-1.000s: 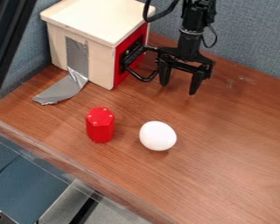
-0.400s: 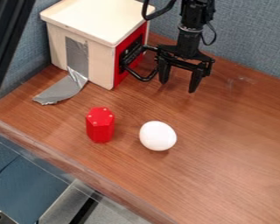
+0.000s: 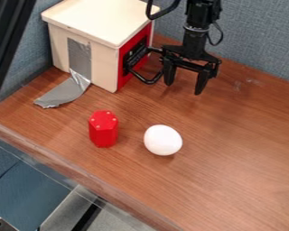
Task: Close the drawer
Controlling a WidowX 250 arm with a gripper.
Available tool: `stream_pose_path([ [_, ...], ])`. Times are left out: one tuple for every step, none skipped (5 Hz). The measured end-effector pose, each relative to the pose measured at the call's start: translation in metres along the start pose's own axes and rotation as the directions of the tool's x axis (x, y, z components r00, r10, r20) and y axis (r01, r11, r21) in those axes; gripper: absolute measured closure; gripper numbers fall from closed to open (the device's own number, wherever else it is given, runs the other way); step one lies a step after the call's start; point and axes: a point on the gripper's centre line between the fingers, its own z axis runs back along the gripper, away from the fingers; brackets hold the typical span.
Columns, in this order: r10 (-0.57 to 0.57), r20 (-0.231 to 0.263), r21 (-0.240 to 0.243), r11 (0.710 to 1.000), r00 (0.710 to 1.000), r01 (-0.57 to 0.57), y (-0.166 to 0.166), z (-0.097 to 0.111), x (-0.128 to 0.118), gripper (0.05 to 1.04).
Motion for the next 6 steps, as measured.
stream_pose_path([
  [-0.011,-0.036,-0.013,1.0,0.999,0.011,-0.009,-0.007,-0.009,0.085],
  [-0.058,-0.04,-0.021,0.998,0.998,0.057,-0.025,-0.005,-0.019,0.085],
  [-0.124,-0.005,-0.004,0.992,0.992,0.124,-0.047,0.009,-0.031,0.085],
  [-0.196,0.049,0.026,0.98,0.979,0.195,-0.063,0.024,-0.044,0.085],
  [-0.214,0.087,0.042,0.977,0.973,0.211,-0.069,0.044,-0.056,0.085],
  [-0.211,0.088,0.073,0.976,0.974,0.205,-0.074,0.056,-0.07,0.085],
])
